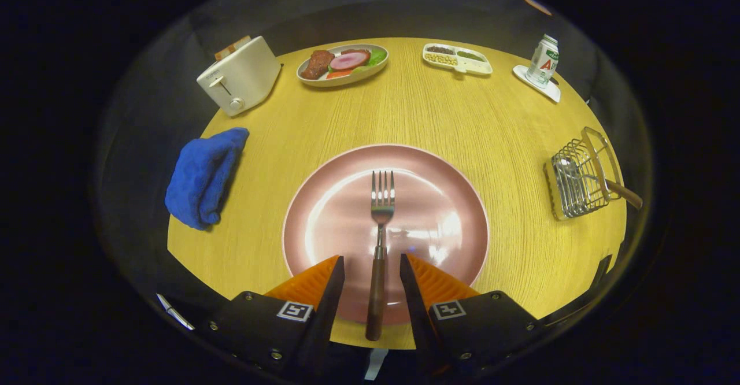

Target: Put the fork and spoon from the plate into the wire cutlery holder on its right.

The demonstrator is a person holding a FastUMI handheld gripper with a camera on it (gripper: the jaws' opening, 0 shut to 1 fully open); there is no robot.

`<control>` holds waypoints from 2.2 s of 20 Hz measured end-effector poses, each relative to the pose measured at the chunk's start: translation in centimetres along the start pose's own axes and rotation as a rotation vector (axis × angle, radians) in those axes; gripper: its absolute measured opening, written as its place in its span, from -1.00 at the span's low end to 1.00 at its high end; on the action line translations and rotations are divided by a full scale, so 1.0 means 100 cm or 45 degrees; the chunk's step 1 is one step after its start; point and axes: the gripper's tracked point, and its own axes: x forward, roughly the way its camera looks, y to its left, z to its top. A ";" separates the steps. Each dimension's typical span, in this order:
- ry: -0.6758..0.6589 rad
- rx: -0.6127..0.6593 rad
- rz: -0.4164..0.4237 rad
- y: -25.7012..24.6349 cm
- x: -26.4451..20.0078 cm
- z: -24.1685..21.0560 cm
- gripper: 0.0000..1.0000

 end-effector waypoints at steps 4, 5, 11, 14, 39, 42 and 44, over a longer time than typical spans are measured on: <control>0.064 0.025 0.003 -0.002 0.010 -0.012 -0.09; 0.062 0.028 -0.014 -0.006 0.015 -0.013 -0.09; 0.053 0.034 0.015 -0.005 0.013 -0.010 -0.93; 0.036 0.038 0.026 -0.007 0.012 -0.008 -0.93; -0.172 0.197 -0.087 -0.164 -0.115 0.070 -0.93; -0.131 0.193 -0.147 -0.197 -0.126 0.059 -0.93; -0.096 0.189 -0.171 -0.213 -0.130 0.051 -0.93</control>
